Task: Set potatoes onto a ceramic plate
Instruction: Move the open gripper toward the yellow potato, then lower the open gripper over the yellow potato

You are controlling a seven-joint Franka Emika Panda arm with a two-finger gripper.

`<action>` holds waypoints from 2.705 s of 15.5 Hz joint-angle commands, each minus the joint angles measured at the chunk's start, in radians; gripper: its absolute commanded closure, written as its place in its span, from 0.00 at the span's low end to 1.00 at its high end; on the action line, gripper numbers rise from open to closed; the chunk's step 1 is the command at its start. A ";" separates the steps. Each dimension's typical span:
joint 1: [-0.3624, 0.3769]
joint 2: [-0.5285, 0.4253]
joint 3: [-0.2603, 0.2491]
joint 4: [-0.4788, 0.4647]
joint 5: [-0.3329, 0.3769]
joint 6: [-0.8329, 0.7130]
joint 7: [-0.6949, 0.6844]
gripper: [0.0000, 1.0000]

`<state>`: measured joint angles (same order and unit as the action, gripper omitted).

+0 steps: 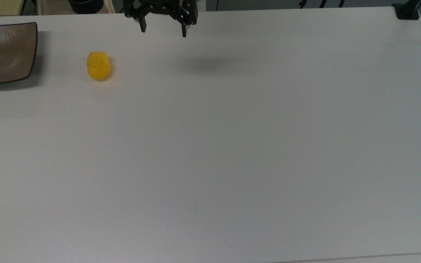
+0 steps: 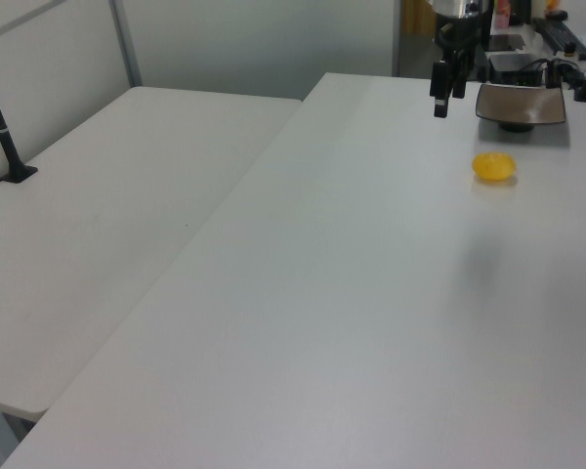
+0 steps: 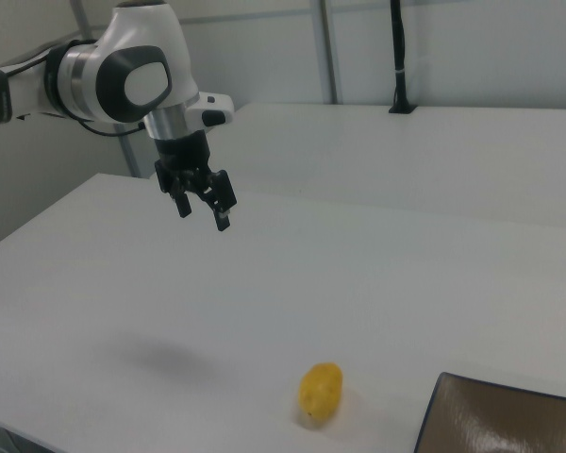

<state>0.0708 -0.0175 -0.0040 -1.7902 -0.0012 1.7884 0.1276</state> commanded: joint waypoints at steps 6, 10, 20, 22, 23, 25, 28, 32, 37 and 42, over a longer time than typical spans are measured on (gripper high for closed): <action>0.014 -0.021 -0.021 -0.018 0.020 -0.003 -0.019 0.00; 0.009 -0.019 -0.021 -0.032 0.018 0.011 -0.022 0.00; -0.054 -0.013 -0.037 -0.098 -0.060 0.120 -0.115 0.00; -0.057 -0.016 -0.062 -0.139 -0.086 0.175 -0.117 0.00; -0.057 -0.016 -0.076 -0.147 -0.101 0.184 -0.118 0.00; -0.074 -0.015 -0.088 -0.159 -0.131 0.184 -0.150 0.00; -0.083 -0.004 -0.152 -0.189 -0.145 0.184 -0.274 0.00; -0.086 0.002 -0.218 -0.247 -0.145 0.212 -0.384 0.00; -0.098 0.057 -0.248 -0.294 -0.145 0.314 -0.396 0.00; -0.108 0.105 -0.248 -0.302 -0.145 0.333 -0.396 0.00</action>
<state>-0.0363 0.0755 -0.2478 -2.0768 -0.1351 2.0977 -0.2514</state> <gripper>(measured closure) 0.000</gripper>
